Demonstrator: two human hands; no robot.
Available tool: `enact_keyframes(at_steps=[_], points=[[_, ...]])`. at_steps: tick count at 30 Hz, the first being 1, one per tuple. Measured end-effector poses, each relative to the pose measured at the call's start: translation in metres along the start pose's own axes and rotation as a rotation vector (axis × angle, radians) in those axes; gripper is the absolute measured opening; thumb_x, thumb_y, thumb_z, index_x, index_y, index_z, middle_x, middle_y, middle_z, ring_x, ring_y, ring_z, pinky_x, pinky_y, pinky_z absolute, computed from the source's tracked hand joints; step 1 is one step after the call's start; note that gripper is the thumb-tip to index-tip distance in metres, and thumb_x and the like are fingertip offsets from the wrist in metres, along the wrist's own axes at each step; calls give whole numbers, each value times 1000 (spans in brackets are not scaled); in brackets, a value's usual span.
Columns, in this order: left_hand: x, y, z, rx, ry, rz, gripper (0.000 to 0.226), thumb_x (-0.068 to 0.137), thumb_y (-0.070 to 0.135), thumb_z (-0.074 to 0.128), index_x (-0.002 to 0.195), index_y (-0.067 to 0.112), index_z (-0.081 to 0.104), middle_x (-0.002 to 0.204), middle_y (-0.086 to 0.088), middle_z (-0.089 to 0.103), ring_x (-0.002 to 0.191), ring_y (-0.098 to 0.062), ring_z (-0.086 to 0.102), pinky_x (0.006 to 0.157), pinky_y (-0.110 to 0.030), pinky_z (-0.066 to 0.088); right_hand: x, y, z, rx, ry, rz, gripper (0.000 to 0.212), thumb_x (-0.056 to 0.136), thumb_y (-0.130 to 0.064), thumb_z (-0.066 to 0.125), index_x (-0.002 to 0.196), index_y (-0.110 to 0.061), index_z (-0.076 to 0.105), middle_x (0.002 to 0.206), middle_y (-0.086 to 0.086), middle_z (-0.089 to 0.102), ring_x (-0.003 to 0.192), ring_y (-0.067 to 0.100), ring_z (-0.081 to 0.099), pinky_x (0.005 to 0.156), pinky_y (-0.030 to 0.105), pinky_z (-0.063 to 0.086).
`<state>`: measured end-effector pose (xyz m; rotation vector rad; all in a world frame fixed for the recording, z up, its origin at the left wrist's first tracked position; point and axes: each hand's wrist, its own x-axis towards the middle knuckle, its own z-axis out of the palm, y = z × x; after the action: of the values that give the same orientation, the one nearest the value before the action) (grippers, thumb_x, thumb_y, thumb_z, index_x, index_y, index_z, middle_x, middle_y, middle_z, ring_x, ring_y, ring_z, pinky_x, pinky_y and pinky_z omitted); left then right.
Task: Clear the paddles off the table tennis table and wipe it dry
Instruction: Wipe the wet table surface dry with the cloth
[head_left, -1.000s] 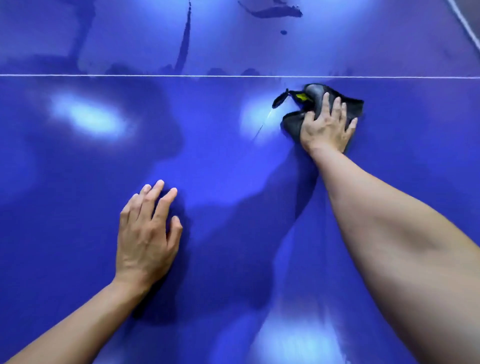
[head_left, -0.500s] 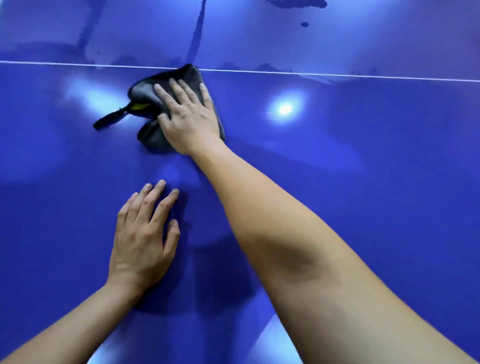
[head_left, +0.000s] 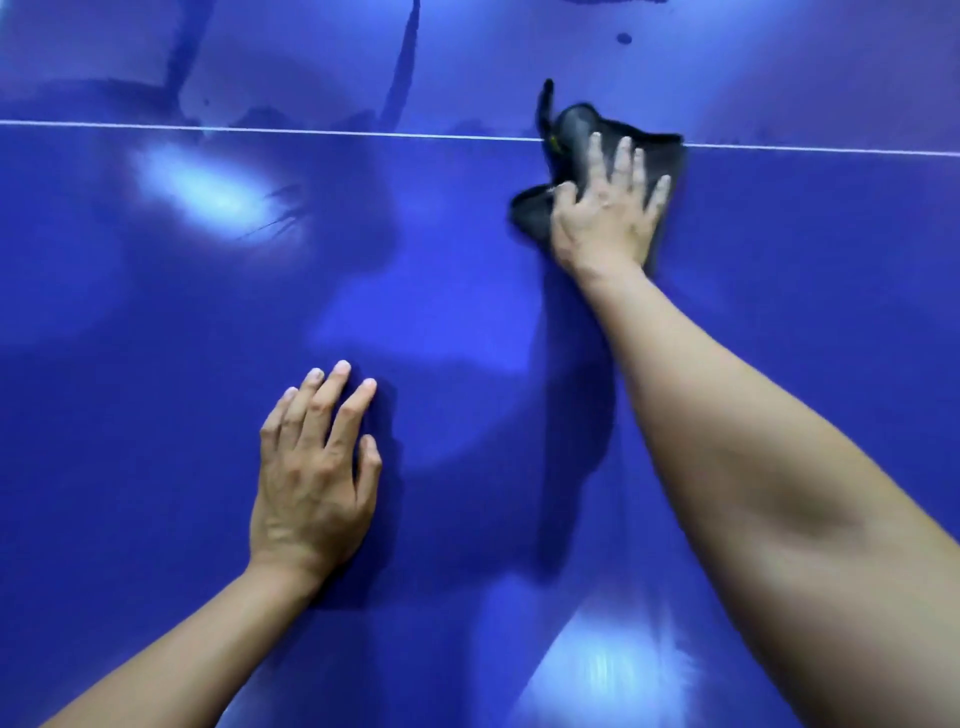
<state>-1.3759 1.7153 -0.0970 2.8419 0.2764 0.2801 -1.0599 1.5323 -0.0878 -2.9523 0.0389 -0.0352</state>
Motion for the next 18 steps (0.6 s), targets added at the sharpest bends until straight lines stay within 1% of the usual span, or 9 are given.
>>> enact_keyframes(at_steps=[2,4,6,8,10,13,16,18], points=[[0,0,1,3,-1,2,49,97,21,44,143,10,54,155,-13,44,145,-34,38,120,-51,27,-46,-74,13,-18,-38,-285,67,96,-46,34,161,-29,26,168,5,22,156,19,16,125,53,0],[2,-3,1,1,10,5,48,95,19,46,142,9,55,154,-14,45,144,-36,39,119,-52,27,-99,-141,19,-11,-140,-566,66,97,-49,35,161,-34,24,169,0,20,156,16,13,125,51,-2],[3,-2,2,-5,6,20,47,94,17,47,140,8,56,152,-16,46,142,-38,40,119,-52,28,-133,-165,20,-1,-214,-708,63,99,-49,33,160,-36,22,169,-3,17,156,12,10,125,48,-4],[2,-2,1,-7,1,21,47,94,18,45,139,9,56,152,-16,47,141,-39,40,118,-53,28,-135,-150,20,22,-228,-733,61,101,-47,32,160,-37,23,169,-4,17,156,11,9,125,47,-5],[1,-1,1,4,-9,23,48,95,19,43,140,10,55,153,-14,45,142,-39,39,119,-51,27,-128,-106,17,7,-166,-655,62,99,-47,33,160,-38,25,168,-5,21,155,12,13,126,47,-2],[1,0,0,3,-21,3,48,96,21,40,141,11,54,154,-13,44,144,-36,37,120,-48,24,-110,-1,5,12,-29,-383,66,94,-46,35,158,-36,31,167,-2,27,154,15,20,126,50,4],[0,0,1,-11,-12,-8,48,96,20,40,141,11,54,154,-13,44,144,-35,37,120,-48,24,-95,105,-18,-6,-10,-86,69,92,-47,31,160,-33,27,167,4,25,155,19,18,126,51,2],[-2,-3,3,-21,-2,1,47,96,19,42,141,11,54,153,-13,45,144,-35,37,119,-48,25,-94,137,-26,-15,-2,51,67,95,-46,31,160,-31,26,168,6,23,156,21,16,126,51,2]])
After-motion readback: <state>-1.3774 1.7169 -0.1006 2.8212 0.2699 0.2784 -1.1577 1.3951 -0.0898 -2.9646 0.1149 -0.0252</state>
